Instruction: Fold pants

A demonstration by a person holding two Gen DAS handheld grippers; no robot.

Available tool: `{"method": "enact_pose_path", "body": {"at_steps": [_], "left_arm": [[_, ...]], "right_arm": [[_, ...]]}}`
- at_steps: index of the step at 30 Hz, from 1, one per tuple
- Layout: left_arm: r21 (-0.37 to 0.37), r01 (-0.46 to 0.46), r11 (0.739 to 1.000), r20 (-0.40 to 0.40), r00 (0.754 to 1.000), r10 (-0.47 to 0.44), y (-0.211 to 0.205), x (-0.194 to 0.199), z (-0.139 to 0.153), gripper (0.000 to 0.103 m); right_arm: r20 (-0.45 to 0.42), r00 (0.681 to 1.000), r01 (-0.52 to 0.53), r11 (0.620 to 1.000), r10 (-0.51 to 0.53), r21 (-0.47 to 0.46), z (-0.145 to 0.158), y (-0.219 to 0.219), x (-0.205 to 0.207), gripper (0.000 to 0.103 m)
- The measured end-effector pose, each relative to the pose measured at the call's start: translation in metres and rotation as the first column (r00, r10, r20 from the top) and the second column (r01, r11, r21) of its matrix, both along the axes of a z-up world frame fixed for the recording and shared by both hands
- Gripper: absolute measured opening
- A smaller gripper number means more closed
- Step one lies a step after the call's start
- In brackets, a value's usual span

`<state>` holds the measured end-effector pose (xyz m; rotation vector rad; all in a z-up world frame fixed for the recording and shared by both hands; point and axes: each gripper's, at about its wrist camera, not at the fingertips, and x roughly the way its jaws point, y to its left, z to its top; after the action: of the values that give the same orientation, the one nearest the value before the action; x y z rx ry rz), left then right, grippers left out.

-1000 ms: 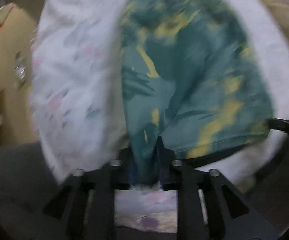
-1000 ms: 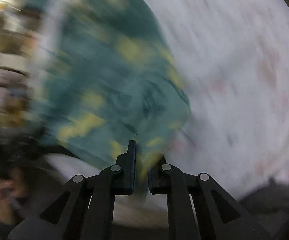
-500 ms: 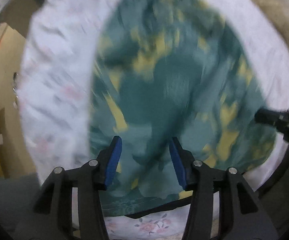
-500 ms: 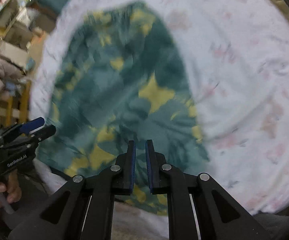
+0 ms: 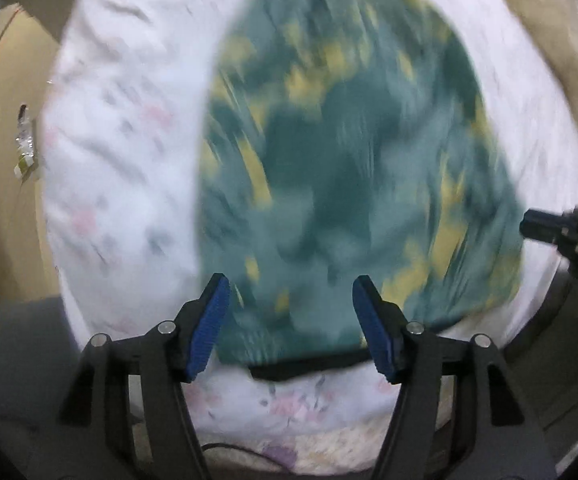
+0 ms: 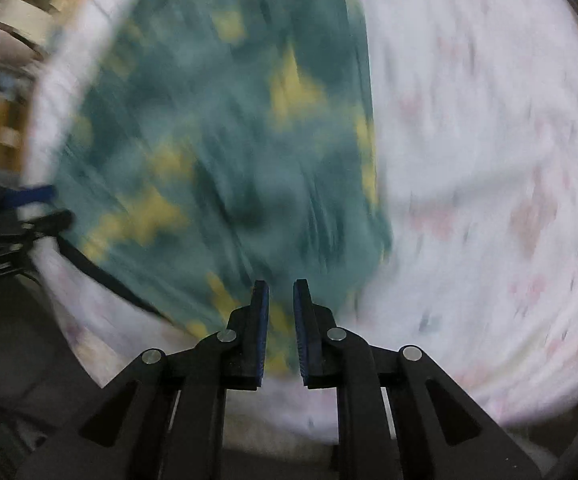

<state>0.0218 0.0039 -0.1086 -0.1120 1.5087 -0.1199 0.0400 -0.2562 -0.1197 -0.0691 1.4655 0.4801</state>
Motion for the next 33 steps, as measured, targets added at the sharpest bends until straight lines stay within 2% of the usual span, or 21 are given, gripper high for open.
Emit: {"method": "enact_pose_path", "body": {"at_steps": [1, 2, 4, 6, 9, 13, 17, 20, 23, 26, 29, 30, 31, 32, 33], "left_arm": [[-0.003, -0.024, 1.000, 0.023, 0.999, 0.024, 0.005, 0.011, 0.009, 0.061], [0.004, -0.039, 0.999, 0.046, 0.998, 0.039, 0.010, 0.022, 0.016, 0.061], [0.024, -0.049, 0.999, 0.088, 0.995, 0.047, 0.016, 0.046, 0.028, 0.062], [0.037, -0.046, 0.998, 0.139, 0.989, 0.040, 0.020, 0.075, 0.039, 0.064], [0.019, -0.042, 0.999, 0.177, 0.983, 0.038, 0.024, 0.123, 0.036, 0.065], [-0.012, -0.048, 0.999, 0.151, 0.987, 0.049, 0.026, 0.177, 0.019, 0.065], [0.002, -0.016, 1.000, 0.140, 0.990, 0.016, 0.017, 0.211, -0.001, 0.067], [-0.033, -0.030, 0.999, 0.130, 0.991, 0.034, 0.019, 0.235, -0.019, 0.067], [-0.040, 0.004, 0.999, 0.123, 0.992, 0.001, 0.015, 0.259, -0.032, 0.067], [-0.049, 0.034, 0.998, 0.141, 0.990, -0.027, 0.009, 0.278, -0.037, 0.067], [-0.065, 0.082, 0.994, 0.114, 0.991, -0.074, 0.004, 0.289, -0.050, 0.067], [-0.082, 0.104, 0.991, 0.123, 0.988, -0.094, 0.003, 0.292, -0.051, 0.061], [-0.104, 0.122, 0.987, 0.126, 0.986, -0.109, 0.002, 0.293, -0.051, 0.043], [-0.159, 0.155, 0.975, 0.122, 0.983, -0.137, -0.001, 0.295, -0.050, 0.029], [-0.173, 0.174, 0.969, 0.123, 0.980, -0.154, -0.003, 0.296, -0.047, 0.019]], "right_arm": [[0.036, 0.999, 0.023, 0.999, -0.024, 0.030, 0.006, -0.004, 0.006, 0.027], [0.074, 0.994, 0.068, 0.994, -0.075, 0.083, 0.013, -0.010, 0.018, 0.046], [0.098, 0.984, 0.131, 0.978, -0.147, 0.161, 0.019, -0.020, 0.037, 0.060], [0.102, 0.977, 0.160, 0.963, -0.186, 0.217, 0.025, -0.026, 0.061, 0.060], [0.115, 0.966, 0.191, 0.940, -0.231, 0.282, 0.033, -0.024, 0.096, 0.060], [0.108, 0.957, 0.223, 0.918, -0.271, 0.329, 0.029, -0.020, 0.148, 0.060], [0.122, 0.953, 0.229, 0.923, -0.277, 0.310, 0.021, -0.018, 0.191, 0.060], [0.105, 0.953, 0.241, 0.920, -0.285, 0.309, 0.007, -0.009, 0.227, 0.060], [0.074, 0.954, 0.255, 0.916, -0.291, 0.308, -0.009, -0.002, 0.255, 0.060], [0.002, 0.948, 0.299, 0.894, -0.318, 0.333, -0.032, 0.007, 0.281, 0.060], [-0.043, 0.952, 0.301, 0.905, -0.302, 0.302, -0.052, 0.018, 0.290, 0.059], [-0.054, 0.957, 0.289, 0.911, -0.286, 0.293, -0.057, 0.021, 0.291, 0.057], [-0.053, 0.961, 0.277, 0.919, -0.273, 0.280, -0.060, 0.024, 0.292, 0.049], [-0.043, 0.966, 0.254, 0.921, -0.253, 0.294, -0.059, 0.027, 0.292, 0.034], [-0.037, 0.971, 0.237, 0.919, -0.238, 0.314, -0.056, 0.028, 0.291, 0.022]]}}
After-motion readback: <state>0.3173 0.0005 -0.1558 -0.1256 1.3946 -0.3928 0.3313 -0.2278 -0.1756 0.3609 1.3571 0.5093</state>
